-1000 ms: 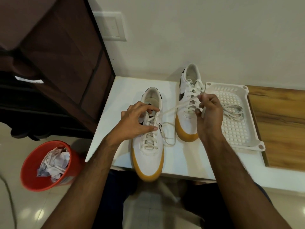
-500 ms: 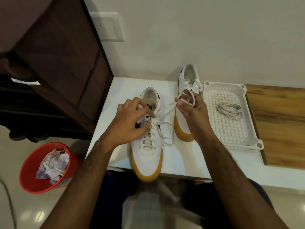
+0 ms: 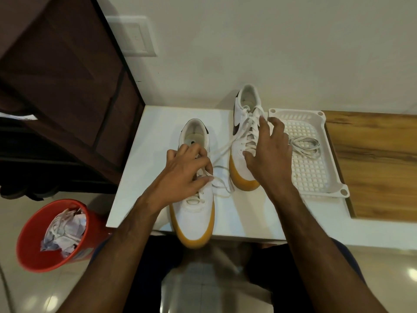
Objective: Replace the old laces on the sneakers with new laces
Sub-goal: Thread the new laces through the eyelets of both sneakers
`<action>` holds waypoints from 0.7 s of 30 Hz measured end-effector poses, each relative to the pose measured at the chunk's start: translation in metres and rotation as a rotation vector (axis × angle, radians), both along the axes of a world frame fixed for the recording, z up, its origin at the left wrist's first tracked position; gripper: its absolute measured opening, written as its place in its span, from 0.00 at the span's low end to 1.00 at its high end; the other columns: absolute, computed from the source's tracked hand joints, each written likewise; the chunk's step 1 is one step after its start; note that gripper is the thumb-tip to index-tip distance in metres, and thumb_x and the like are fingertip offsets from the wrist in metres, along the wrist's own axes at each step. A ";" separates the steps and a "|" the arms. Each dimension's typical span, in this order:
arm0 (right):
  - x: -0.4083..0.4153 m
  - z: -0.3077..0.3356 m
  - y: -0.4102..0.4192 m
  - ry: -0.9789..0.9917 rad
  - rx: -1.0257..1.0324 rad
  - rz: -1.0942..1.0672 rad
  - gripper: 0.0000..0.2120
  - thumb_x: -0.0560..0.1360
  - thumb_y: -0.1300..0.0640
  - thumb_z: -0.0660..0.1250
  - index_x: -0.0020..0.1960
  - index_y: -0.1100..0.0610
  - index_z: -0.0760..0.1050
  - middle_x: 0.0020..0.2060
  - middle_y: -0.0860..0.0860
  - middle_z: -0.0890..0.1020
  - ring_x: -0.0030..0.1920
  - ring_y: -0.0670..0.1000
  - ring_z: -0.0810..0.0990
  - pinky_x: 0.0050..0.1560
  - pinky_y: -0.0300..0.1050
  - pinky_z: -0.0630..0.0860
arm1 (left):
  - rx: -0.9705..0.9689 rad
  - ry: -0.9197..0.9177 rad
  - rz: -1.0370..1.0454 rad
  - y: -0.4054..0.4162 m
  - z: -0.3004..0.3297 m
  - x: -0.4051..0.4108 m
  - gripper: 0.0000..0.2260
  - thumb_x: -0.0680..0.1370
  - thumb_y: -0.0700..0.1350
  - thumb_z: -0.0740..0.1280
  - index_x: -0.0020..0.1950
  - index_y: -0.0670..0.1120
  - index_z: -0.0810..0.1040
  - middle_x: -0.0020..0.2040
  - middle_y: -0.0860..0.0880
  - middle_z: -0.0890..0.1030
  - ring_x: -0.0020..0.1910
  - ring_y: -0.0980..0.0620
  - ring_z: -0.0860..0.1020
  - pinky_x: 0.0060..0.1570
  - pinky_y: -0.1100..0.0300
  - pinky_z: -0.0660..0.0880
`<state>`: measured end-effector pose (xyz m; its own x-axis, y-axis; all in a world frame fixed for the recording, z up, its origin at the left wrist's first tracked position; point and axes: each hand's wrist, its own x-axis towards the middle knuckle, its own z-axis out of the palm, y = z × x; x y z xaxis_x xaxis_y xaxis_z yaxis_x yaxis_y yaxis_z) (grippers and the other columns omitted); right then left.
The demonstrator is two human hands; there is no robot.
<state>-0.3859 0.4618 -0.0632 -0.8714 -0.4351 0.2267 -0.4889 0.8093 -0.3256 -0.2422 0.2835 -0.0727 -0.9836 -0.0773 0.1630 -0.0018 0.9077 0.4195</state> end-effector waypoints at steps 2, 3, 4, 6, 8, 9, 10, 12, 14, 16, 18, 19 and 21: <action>0.006 0.000 -0.001 0.065 -0.040 0.005 0.36 0.71 0.52 0.77 0.74 0.59 0.65 0.70 0.58 0.67 0.63 0.61 0.72 0.57 0.59 0.74 | 0.163 0.004 0.024 -0.001 0.002 -0.001 0.04 0.78 0.51 0.72 0.49 0.55 0.78 0.49 0.60 0.73 0.54 0.58 0.71 0.56 0.53 0.60; 0.007 0.000 -0.004 0.041 -0.137 0.055 0.31 0.72 0.49 0.76 0.70 0.58 0.69 0.67 0.57 0.70 0.61 0.59 0.73 0.56 0.58 0.74 | 0.259 0.013 0.038 0.000 0.004 0.000 0.04 0.78 0.51 0.72 0.48 0.54 0.78 0.46 0.59 0.75 0.51 0.56 0.74 0.57 0.52 0.62; 0.008 0.000 -0.007 -0.068 -0.258 0.130 0.25 0.75 0.46 0.73 0.66 0.56 0.73 0.64 0.54 0.73 0.60 0.57 0.74 0.57 0.57 0.74 | 0.363 0.026 0.055 0.001 0.007 0.000 0.04 0.78 0.49 0.72 0.47 0.53 0.77 0.43 0.58 0.78 0.48 0.55 0.76 0.56 0.54 0.66; 0.011 0.005 -0.013 -0.534 -0.410 0.300 0.16 0.79 0.39 0.65 0.57 0.50 0.79 0.58 0.47 0.78 0.59 0.50 0.76 0.62 0.55 0.74 | 0.576 0.060 0.115 0.004 0.014 -0.001 0.04 0.78 0.44 0.73 0.47 0.51 0.78 0.40 0.57 0.81 0.42 0.55 0.80 0.48 0.63 0.72; 0.018 0.011 -0.015 -0.909 -0.383 0.467 0.16 0.80 0.40 0.64 0.53 0.51 0.83 0.52 0.47 0.84 0.57 0.46 0.80 0.63 0.49 0.74 | 0.703 0.114 0.193 0.006 0.017 -0.002 0.04 0.77 0.40 0.73 0.47 0.48 0.80 0.38 0.57 0.82 0.39 0.58 0.79 0.42 0.69 0.72; 0.020 0.012 -0.015 -0.976 -0.366 0.531 0.16 0.81 0.43 0.66 0.51 0.56 0.82 0.50 0.49 0.85 0.53 0.45 0.82 0.61 0.46 0.74 | 0.751 0.143 0.227 0.006 0.019 -0.003 0.05 0.77 0.39 0.72 0.47 0.48 0.81 0.37 0.57 0.81 0.38 0.59 0.78 0.41 0.70 0.72; 0.021 0.012 -0.014 -1.017 -0.398 0.574 0.15 0.81 0.49 0.67 0.50 0.61 0.81 0.46 0.53 0.86 0.48 0.46 0.83 0.57 0.42 0.75 | 0.807 0.174 0.255 0.005 0.020 -0.003 0.05 0.77 0.38 0.72 0.47 0.48 0.81 0.37 0.57 0.81 0.38 0.60 0.78 0.41 0.69 0.72; 0.018 0.014 -0.010 -1.091 -0.593 0.586 0.14 0.82 0.55 0.66 0.46 0.67 0.78 0.35 0.57 0.81 0.39 0.49 0.81 0.50 0.40 0.75 | 0.923 0.244 0.300 0.001 0.022 -0.003 0.05 0.78 0.37 0.71 0.47 0.46 0.80 0.37 0.56 0.81 0.38 0.58 0.79 0.41 0.67 0.74; 0.010 0.019 -0.006 -1.166 -0.885 0.531 0.16 0.83 0.53 0.64 0.43 0.64 0.76 0.30 0.55 0.73 0.35 0.52 0.76 0.48 0.44 0.75 | 0.971 0.308 0.344 -0.008 0.023 -0.001 0.04 0.78 0.36 0.71 0.47 0.45 0.80 0.36 0.55 0.82 0.37 0.57 0.80 0.40 0.68 0.74; 0.001 0.022 -0.004 -1.255 -1.226 0.412 0.17 0.83 0.52 0.61 0.39 0.60 0.72 0.30 0.53 0.70 0.35 0.52 0.72 0.47 0.46 0.74 | 0.955 0.301 0.357 -0.017 0.022 0.003 0.03 0.77 0.37 0.71 0.47 0.44 0.80 0.36 0.53 0.82 0.36 0.56 0.80 0.40 0.67 0.75; -0.005 0.022 -0.003 -1.330 -1.519 0.222 0.17 0.83 0.52 0.62 0.36 0.57 0.71 0.31 0.51 0.70 0.35 0.50 0.71 0.46 0.45 0.74 | 0.916 0.239 0.347 -0.023 0.021 0.007 0.03 0.76 0.37 0.73 0.45 0.43 0.81 0.34 0.49 0.82 0.33 0.53 0.80 0.41 0.63 0.78; -0.007 0.022 -0.002 -1.357 -1.642 0.132 0.17 0.82 0.52 0.64 0.36 0.56 0.72 0.32 0.51 0.71 0.36 0.50 0.73 0.46 0.44 0.74 | 0.904 0.201 0.345 -0.025 0.021 0.008 0.04 0.74 0.36 0.74 0.43 0.43 0.81 0.33 0.46 0.82 0.31 0.52 0.79 0.41 0.61 0.78; -0.011 0.017 0.002 -1.365 -1.839 -0.009 0.15 0.80 0.53 0.68 0.36 0.56 0.75 0.36 0.50 0.76 0.41 0.50 0.78 0.49 0.44 0.76 | 0.896 0.094 0.330 -0.027 0.018 0.010 0.05 0.72 0.38 0.77 0.40 0.43 0.82 0.32 0.41 0.82 0.30 0.50 0.79 0.39 0.57 0.79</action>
<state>-0.3970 0.4634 -0.0464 -0.8050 -0.5212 -0.2833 0.5885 -0.6412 -0.4924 -0.2322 0.2561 -0.0542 -0.8758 -0.4824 -0.0148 -0.1314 0.2089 0.9691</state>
